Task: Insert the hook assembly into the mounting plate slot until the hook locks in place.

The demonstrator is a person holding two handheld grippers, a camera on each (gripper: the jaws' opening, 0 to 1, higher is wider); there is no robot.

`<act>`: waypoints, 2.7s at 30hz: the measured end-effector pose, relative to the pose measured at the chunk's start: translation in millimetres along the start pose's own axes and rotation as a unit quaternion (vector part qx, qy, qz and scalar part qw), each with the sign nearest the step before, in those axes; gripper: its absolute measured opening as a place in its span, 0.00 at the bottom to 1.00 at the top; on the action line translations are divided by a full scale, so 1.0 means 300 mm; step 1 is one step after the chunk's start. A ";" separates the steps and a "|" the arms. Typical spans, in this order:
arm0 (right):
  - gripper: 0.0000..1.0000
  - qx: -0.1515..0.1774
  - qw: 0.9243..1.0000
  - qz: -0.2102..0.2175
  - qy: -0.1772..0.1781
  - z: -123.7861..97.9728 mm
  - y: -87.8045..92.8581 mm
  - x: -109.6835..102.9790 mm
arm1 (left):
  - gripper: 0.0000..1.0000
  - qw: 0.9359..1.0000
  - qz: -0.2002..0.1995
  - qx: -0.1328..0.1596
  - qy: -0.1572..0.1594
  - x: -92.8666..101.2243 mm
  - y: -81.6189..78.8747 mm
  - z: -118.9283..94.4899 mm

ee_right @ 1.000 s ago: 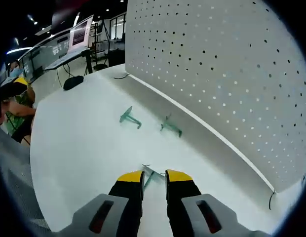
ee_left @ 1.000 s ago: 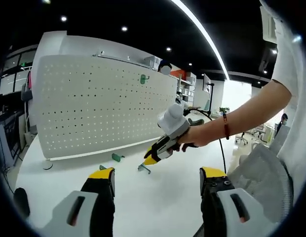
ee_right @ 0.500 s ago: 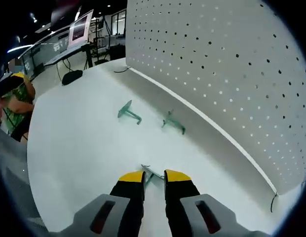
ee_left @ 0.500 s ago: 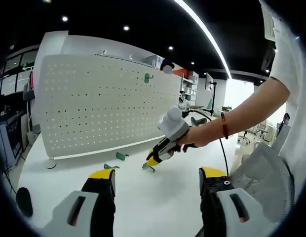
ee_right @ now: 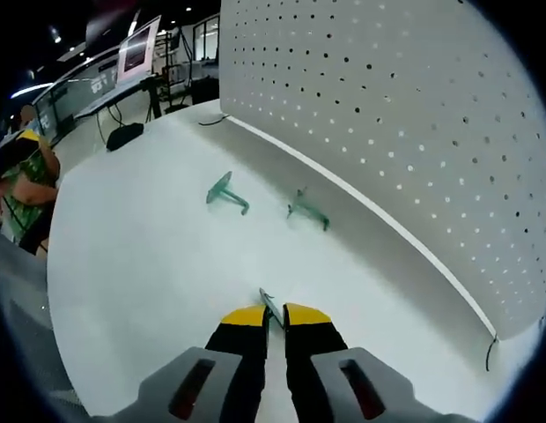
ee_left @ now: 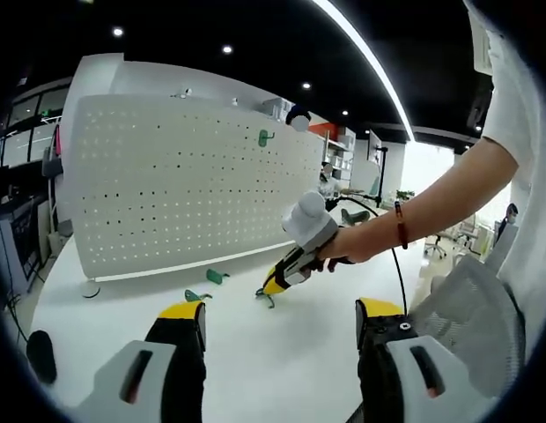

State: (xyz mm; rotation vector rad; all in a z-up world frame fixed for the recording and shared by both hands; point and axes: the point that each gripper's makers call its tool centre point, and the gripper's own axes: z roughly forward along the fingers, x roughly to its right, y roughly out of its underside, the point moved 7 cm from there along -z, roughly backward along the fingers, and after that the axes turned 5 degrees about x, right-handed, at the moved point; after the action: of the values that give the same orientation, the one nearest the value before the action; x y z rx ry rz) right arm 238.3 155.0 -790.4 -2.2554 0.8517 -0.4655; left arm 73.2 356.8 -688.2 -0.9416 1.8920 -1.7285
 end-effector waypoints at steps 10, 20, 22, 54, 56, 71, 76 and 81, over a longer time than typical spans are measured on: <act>0.01 0.004 1.000 0.007 -0.001 0.004 0.004 -0.006 | 0.71 1.000 0.001 0.000 -0.001 -0.001 0.000 -0.004; 0.00 0.014 0.999 0.036 0.004 -0.019 0.000 0.002 | 0.71 1.000 0.002 0.001 -0.002 0.001 -0.003 -0.005; 0.00 0.023 0.999 0.043 0.006 -0.027 -0.006 0.006 | 0.71 1.000 0.003 0.000 -0.001 0.004 -0.005 -0.002; 0.00 0.116 0.983 0.138 0.027 -0.167 -0.070 0.012 | 0.71 1.000 0.022 0.001 0.016 0.034 -0.045 0.017; 0.00 0.127 0.979 0.155 0.026 -0.179 -0.071 0.002 | 0.71 1.000 0.022 0.001 0.017 0.036 -0.047 0.018; 0.00 0.189 0.961 0.200 0.003 -0.261 -0.110 -0.047 | 0.68 1.000 0.024 0.002 0.017 0.058 -0.059 0.015; 0.00 0.201 0.956 0.215 -0.006 -0.279 -0.114 -0.070 | 0.68 1.000 0.023 0.001 0.019 0.068 -0.058 0.013; 0.00 0.210 0.952 0.221 -0.015 -0.295 -0.119 -0.091 | 0.68 1.000 0.019 -0.005 0.021 0.074 -0.057 0.011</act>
State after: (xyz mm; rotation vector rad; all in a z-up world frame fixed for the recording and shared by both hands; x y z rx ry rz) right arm 187.8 152.5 -705.2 -1.6197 1.0901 -0.3579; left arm 63.8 338.5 -668.9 -0.8720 1.9341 -1.7319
